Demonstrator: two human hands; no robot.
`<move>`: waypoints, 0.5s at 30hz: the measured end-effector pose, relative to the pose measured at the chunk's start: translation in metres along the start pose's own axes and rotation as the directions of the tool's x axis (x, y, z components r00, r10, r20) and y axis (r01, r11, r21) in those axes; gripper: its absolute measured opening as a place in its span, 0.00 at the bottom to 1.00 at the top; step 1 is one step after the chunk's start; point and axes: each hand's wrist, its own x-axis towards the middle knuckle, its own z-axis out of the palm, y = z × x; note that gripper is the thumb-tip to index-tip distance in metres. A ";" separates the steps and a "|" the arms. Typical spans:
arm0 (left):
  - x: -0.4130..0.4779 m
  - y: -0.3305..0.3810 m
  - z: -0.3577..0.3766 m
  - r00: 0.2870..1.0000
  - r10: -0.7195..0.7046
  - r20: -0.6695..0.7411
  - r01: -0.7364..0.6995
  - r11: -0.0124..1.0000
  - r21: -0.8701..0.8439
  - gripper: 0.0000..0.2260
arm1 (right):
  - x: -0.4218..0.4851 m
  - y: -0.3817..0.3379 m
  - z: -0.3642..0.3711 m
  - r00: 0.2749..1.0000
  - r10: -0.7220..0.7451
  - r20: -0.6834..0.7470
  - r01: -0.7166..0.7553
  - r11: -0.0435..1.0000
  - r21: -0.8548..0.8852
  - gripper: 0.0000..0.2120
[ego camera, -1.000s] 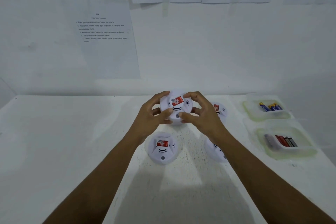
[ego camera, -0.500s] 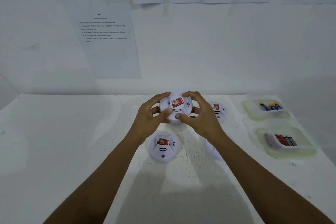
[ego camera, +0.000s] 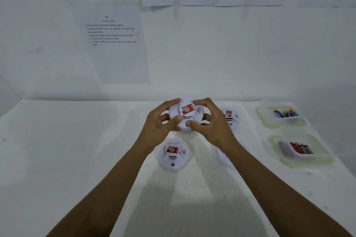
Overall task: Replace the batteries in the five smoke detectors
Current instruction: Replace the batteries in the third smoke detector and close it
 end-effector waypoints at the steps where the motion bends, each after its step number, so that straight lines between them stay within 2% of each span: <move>1: 0.000 0.000 -0.001 1.000 0.001 -0.001 -0.001 1.000 0.000 0.21 | 0.000 0.000 0.000 1.000 0.004 0.000 -0.004 1.000 0.000 0.24; 15: -0.005 0.000 -0.006 1.000 -0.006 0.008 0.006 1.000 -0.007 0.20 | -0.001 0.001 0.003 0.999 0.041 0.034 -0.041 0.999 0.000 0.22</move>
